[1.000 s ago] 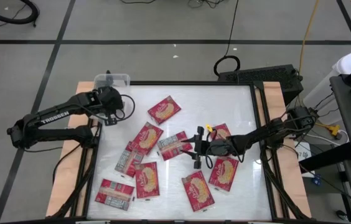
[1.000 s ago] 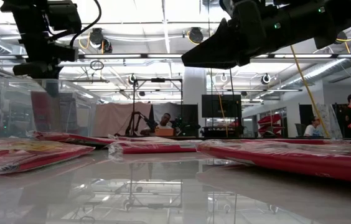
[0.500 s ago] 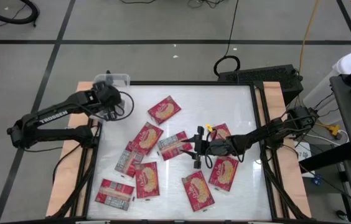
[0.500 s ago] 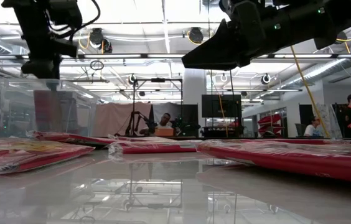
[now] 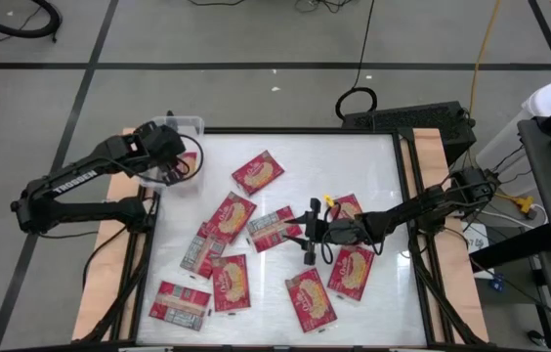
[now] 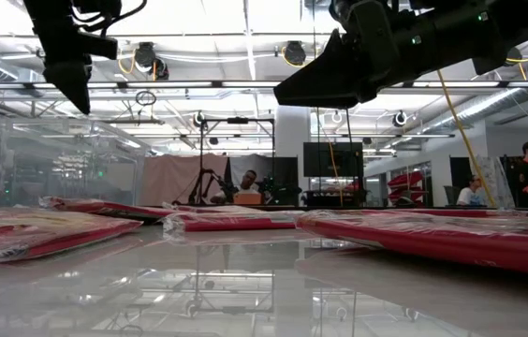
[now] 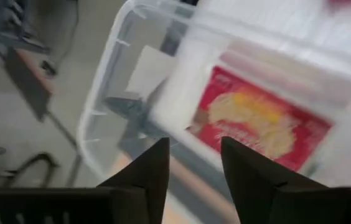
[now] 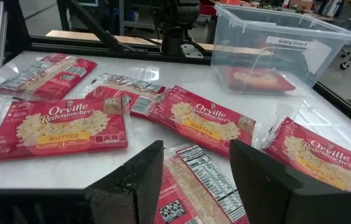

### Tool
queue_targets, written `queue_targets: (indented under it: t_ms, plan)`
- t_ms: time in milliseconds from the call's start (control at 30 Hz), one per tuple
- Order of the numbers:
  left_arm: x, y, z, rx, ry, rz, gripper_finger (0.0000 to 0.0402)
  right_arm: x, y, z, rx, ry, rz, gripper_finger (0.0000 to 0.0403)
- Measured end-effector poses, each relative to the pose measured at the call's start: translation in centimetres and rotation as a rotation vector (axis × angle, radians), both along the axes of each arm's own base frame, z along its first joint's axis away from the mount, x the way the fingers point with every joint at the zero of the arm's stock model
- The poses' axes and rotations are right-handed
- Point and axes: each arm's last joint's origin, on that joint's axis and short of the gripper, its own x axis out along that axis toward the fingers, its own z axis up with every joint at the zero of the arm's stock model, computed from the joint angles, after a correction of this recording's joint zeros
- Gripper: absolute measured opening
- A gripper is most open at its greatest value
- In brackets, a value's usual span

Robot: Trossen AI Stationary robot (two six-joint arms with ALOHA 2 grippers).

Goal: Sort popcorn bags into baskets
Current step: Stack the red popcorn pack into the bin

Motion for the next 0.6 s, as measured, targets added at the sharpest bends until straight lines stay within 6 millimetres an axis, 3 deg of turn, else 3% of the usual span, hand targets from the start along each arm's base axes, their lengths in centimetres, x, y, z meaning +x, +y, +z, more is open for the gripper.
queue_targets:
  t_ms: [233, 467, 600]
  plan:
    - [0.7, -0.7, 0.4, -0.102, -0.28, 0.081, 0.011, 0.1, -0.5, 0.0, 0.028, -0.01, -0.071, 0.0178]
    - [3.0, -3.1, -0.7, -0.062, -0.527, -0.268, 0.0086, 0.7, -2.9, 0.2, 0.046, -0.006, -0.159, 0.0178]
    - [4.3, -4.5, -2.3, -0.101, -0.62, -0.334, 0.0081, 1.7, -4.3, 0.9, 0.071, 0.06, -0.174, 0.0178]
